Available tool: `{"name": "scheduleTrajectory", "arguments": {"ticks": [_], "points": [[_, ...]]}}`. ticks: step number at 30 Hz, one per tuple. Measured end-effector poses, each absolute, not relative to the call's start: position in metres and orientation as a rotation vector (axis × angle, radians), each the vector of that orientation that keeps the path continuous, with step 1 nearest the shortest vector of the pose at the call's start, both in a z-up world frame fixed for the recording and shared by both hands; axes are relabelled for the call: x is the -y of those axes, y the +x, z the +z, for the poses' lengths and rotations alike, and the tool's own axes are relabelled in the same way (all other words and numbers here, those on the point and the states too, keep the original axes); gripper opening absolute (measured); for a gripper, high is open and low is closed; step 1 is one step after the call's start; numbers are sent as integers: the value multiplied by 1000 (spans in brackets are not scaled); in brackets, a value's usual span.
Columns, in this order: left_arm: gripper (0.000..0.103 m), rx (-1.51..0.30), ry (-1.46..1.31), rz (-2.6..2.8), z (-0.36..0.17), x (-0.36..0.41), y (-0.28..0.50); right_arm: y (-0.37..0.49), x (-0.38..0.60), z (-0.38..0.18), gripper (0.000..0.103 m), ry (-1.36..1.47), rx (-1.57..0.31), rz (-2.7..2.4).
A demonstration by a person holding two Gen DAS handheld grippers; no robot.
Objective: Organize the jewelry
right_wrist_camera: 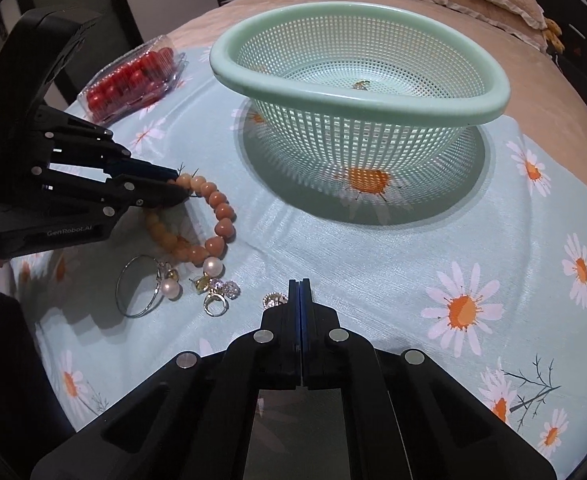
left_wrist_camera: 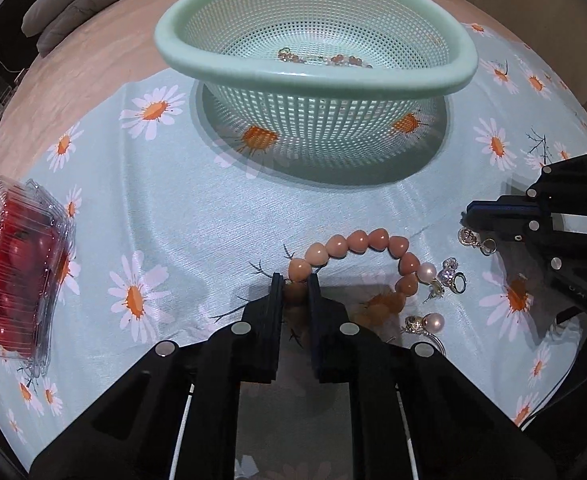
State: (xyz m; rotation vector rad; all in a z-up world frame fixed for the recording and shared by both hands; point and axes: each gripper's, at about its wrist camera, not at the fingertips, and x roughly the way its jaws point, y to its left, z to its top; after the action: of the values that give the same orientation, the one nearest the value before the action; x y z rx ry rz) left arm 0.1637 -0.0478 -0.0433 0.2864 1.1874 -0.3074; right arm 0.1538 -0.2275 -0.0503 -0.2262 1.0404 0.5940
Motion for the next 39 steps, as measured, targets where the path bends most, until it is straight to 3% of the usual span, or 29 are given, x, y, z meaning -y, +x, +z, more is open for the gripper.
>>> {"name": "scheduleTrajectory", "arguments": {"ticks": [7,19,23,31,39], "points": [[12,-1133,230,-299,-15,47,156,145,236,-30,1,-206,-1004,632],[12,-1073,163,-297,13,25,160,138,214,-54,5,-317,-1047,650],[12,-1062,152,-300,23,14,156,140,214,-55,15,-335,-1038,628],[12,-1048,132,-302,32,16,156,148,216,-59,13,-296,-1077,615],[12,-1020,96,-317,45,18,156,146,224,-54,1,-253,-1110,630]]}}
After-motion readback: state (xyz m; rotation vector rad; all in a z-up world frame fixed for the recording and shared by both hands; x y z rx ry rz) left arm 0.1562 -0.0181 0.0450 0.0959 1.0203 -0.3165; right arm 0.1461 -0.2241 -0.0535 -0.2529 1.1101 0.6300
